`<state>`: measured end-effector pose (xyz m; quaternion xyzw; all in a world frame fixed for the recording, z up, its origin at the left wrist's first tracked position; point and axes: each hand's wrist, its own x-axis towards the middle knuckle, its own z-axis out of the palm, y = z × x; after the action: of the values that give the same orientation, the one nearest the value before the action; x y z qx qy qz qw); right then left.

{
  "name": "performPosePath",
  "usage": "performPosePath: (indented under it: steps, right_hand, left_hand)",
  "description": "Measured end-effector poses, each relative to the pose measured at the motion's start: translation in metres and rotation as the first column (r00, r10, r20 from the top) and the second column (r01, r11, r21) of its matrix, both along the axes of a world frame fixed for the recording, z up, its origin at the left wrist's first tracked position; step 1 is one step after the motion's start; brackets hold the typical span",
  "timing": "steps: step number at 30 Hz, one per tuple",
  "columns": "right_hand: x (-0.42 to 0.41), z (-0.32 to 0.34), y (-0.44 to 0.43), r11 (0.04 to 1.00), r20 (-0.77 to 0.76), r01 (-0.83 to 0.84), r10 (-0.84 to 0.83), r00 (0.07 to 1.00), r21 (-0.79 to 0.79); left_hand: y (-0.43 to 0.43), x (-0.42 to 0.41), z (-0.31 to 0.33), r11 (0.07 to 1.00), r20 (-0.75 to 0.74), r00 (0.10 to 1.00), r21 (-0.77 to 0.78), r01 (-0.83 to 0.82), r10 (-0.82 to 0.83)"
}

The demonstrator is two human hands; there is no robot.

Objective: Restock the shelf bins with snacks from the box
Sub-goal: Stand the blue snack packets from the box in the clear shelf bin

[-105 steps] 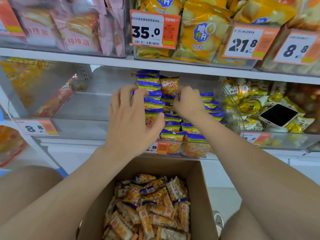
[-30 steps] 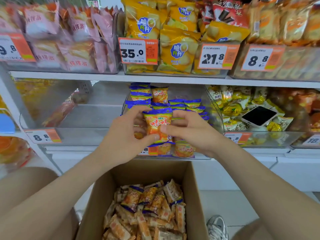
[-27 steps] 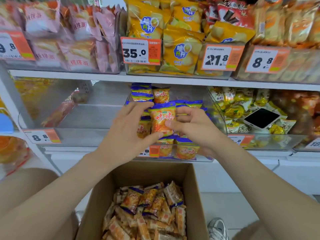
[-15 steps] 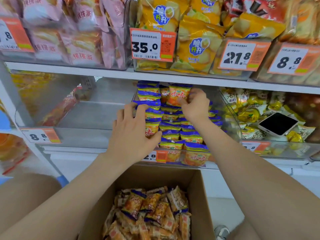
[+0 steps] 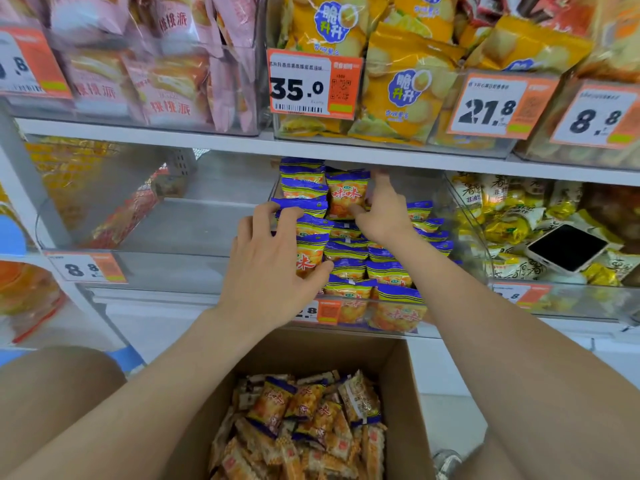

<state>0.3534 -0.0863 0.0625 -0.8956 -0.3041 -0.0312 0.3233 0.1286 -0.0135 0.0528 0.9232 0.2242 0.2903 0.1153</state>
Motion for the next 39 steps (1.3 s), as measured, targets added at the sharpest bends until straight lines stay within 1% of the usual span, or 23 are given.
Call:
performPosePath:
  steps: [2, 4, 5, 7, 8, 9, 10, 11, 13, 14, 16, 18, 19, 21, 23, 24, 27, 28, 29, 31, 34, 37, 39]
  right_hand:
    - [-0.006, 0.003, -0.010, 0.999, 0.042, 0.025, -0.024, 0.999, -0.024]
    - [-0.016, 0.009, -0.024, 0.998, 0.078, 0.057, -0.054, 0.995, -0.033]
    - [-0.025, 0.013, -0.033, 0.999, 0.099, 0.042, -0.039, 0.994, -0.034]
    - [-0.050, 0.023, -0.055, 0.999, 0.143, -0.039, 0.042, 0.989, -0.022]
    - [-0.065, 0.028, -0.067, 0.995, 0.156, -0.095, 0.096, 0.983, -0.014]
    - [-0.082, 0.033, -0.079, 0.987, 0.157, -0.162, 0.163, 0.974, -0.016]
    - [-0.098, 0.037, -0.092, 0.970, 0.128, -0.238, 0.242, 0.962, -0.043]
    - [-0.113, 0.040, -0.103, 0.942, 0.066, -0.323, 0.329, 0.942, -0.094]
    - [-0.132, 0.036, -0.118, 0.839, -0.092, -0.478, 0.471, 0.877, -0.259]
    - [-0.137, 0.029, -0.124, 0.767, -0.148, -0.531, 0.515, 0.845, -0.361]
    - [-0.143, 0.007, -0.132, 0.604, -0.203, -0.573, 0.570, 0.796, -0.554]
    - [-0.147, -0.017, -0.137, 0.476, -0.244, -0.566, 0.579, 0.778, -0.674]
    - [-0.148, -0.028, -0.139, 0.433, -0.266, -0.559, 0.569, 0.778, -0.708]
    - [-0.148, -0.040, -0.139, 0.369, -0.311, -0.560, 0.551, 0.775, -0.742]
    - [-0.147, -0.047, -0.136, 0.338, -0.342, -0.577, 0.549, 0.763, -0.744]
    - [-0.145, -0.050, -0.135, 0.328, -0.350, -0.582, 0.550, 0.758, -0.744]
    - [-0.138, -0.055, -0.134, 0.297, -0.368, -0.586, 0.548, 0.751, -0.754]
    - [-0.135, -0.055, -0.134, 0.289, -0.372, -0.585, 0.545, 0.751, -0.758]
    - [-0.131, -0.055, -0.135, 0.284, -0.376, -0.584, 0.540, 0.753, -0.761]
    - [-0.125, -0.054, -0.137, 0.274, -0.381, -0.573, 0.522, 0.763, -0.772]
    - [-0.119, -0.054, -0.139, 0.259, -0.394, -0.565, 0.497, 0.773, -0.783]
    - [-0.120, -0.054, -0.140, 0.261, -0.400, -0.570, 0.493, 0.773, -0.779]
    - [-0.123, -0.053, -0.140, 0.269, -0.392, -0.569, 0.500, 0.772, -0.777]
  left_hand:
    - [-0.003, -0.004, 0.000, 1.000, 0.030, 0.999, -0.002, 0.012, -0.011]
    - [-0.007, -0.011, 0.000, 0.998, 0.088, 0.996, 0.064, 0.019, -0.024]
    - [-0.009, -0.016, 0.001, 0.993, 0.129, 0.991, 0.119, 0.022, -0.037]
    - [-0.016, -0.027, 0.005, 0.970, 0.217, 0.971, 0.236, 0.048, -0.101]
    - [-0.021, -0.032, 0.006, 0.957, 0.239, 0.958, 0.275, 0.089, -0.157]
    - [-0.027, -0.038, 0.004, 0.948, 0.230, 0.949, 0.282, 0.148, -0.217]
    - [-0.032, -0.043, -0.002, 0.943, 0.186, 0.947, 0.257, 0.211, -0.262]
    - [-0.038, -0.047, -0.011, 0.943, 0.114, 0.951, 0.211, 0.259, -0.286]
    - [-0.045, -0.051, -0.034, 0.947, -0.108, 0.951, 0.113, 0.300, -0.289]
    - [-0.046, -0.051, -0.048, 0.947, -0.237, 0.929, 0.077, 0.311, -0.286]
    - [-0.048, -0.046, -0.073, 0.946, -0.475, 0.833, 0.003, 0.324, -0.284]
    - [-0.050, -0.038, -0.097, 0.947, -0.638, 0.706, -0.128, 0.296, -0.307]
    - [-0.051, -0.034, -0.108, 0.942, -0.694, 0.641, -0.192, 0.276, -0.329]
    - [-0.053, -0.024, -0.135, 0.928, -0.759, 0.535, -0.286, 0.237, -0.371]
    - [-0.052, -0.017, -0.168, 0.930, -0.806, 0.464, -0.314, 0.191, -0.367]
    - [-0.051, -0.015, -0.185, 0.929, -0.813, 0.451, -0.337, 0.153, -0.369]
    - [-0.053, -0.018, -0.232, 0.874, -0.757, 0.472, -0.481, 0.065, -0.452]
    - [-0.055, -0.021, -0.243, 0.861, -0.748, 0.474, -0.506, 0.048, -0.465]
    - [-0.057, -0.024, -0.252, 0.860, -0.747, 0.473, -0.509, 0.044, -0.467]
    - [-0.064, -0.029, -0.262, 0.883, -0.760, 0.490, -0.467, 0.048, -0.428]
    - [-0.068, -0.031, -0.272, 0.904, -0.741, 0.569, -0.427, 0.012, -0.357]
    - [-0.068, -0.035, -0.280, 0.914, -0.711, 0.630, -0.406, -0.003, -0.314]
    - [-0.068, -0.038, -0.280, 0.895, -0.640, 0.699, -0.446, -0.001, -0.318]
